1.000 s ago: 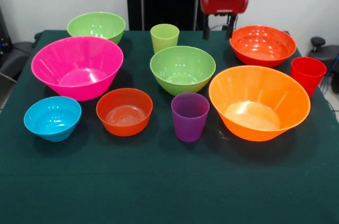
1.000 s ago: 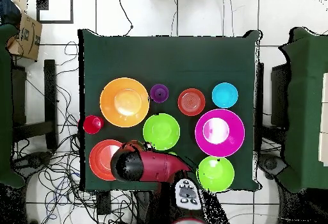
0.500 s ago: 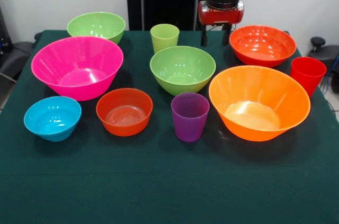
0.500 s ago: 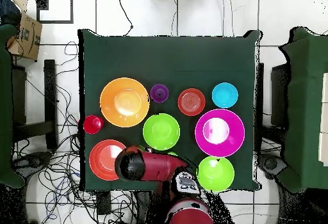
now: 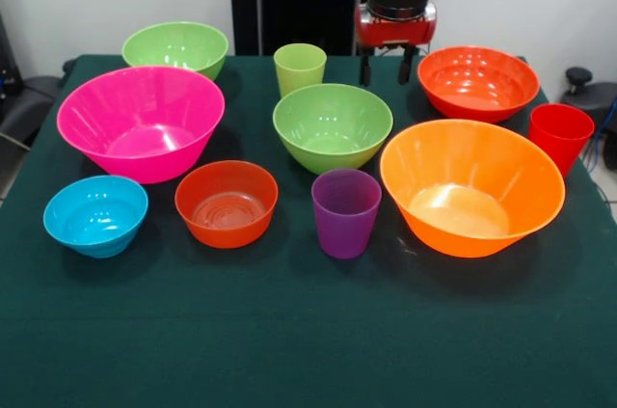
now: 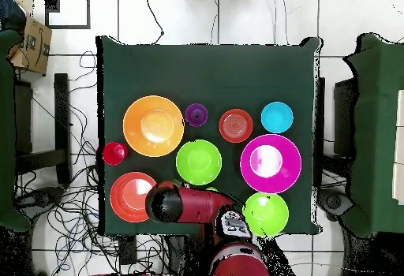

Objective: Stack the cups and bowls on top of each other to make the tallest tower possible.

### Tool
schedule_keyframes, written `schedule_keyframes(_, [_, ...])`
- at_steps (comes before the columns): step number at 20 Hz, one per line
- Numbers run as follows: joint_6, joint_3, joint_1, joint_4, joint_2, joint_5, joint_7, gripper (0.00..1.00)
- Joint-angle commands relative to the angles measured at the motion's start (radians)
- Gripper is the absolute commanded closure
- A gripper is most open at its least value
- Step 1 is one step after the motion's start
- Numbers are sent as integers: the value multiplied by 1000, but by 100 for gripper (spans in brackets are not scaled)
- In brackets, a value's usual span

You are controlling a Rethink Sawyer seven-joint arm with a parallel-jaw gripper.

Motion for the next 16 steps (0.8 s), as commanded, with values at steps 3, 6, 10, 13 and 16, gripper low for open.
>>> schedule_keyframes(3, [-42, 82, -5, -89, 39, -45, 104, 0])
schedule_keyframes(6, [-55, 79, -2, -97, 52, -46, 107, 0])
schedule_keyframes(10, [-63, 82, -5, -93, 57, -48, 110, 0])
schedule_keyframes(13, [-58, 83, -6, -92, 53, -48, 109, 0])
schedule_keyframes(16, [-56, 79, -4, -97, 54, -49, 106, 0])
